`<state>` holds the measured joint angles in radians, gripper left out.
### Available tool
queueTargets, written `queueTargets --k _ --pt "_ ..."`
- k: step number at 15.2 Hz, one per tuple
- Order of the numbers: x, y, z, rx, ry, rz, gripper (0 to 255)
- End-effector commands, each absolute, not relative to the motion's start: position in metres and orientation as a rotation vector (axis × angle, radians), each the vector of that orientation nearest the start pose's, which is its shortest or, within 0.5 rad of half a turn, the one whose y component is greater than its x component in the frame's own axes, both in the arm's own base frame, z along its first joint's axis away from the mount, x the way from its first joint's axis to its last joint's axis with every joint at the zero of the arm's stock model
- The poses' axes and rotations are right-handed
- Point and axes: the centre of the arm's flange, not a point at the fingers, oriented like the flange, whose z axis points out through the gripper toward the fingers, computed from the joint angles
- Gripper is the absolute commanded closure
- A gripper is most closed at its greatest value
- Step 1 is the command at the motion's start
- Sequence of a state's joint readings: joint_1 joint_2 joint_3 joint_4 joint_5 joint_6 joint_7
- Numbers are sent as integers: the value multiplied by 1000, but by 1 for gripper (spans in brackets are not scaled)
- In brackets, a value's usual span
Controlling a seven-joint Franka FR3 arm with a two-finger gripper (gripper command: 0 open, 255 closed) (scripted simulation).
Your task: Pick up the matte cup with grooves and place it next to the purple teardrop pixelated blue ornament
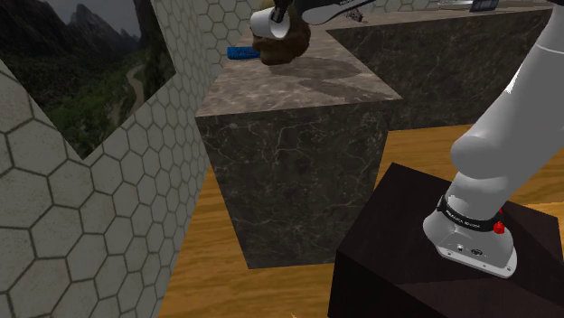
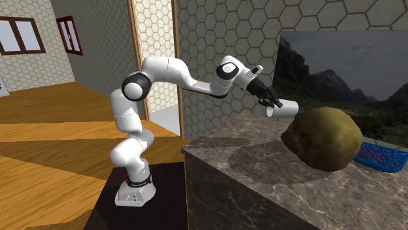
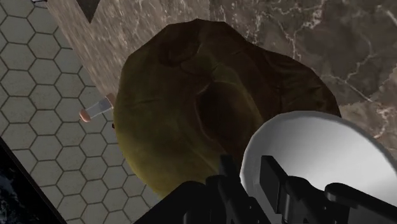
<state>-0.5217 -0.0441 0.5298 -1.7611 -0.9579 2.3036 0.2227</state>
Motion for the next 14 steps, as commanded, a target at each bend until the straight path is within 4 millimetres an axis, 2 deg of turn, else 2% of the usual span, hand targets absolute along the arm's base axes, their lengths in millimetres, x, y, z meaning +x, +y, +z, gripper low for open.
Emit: queueTargets --k 1,12,13,14 --pt "623 -13 632 2193 255 732 255" --pt "765 1 604 2193 255 732 255" --pt "773 2 602 2193 255 732 255" --pt "773 2 597 2193 255 732 255"
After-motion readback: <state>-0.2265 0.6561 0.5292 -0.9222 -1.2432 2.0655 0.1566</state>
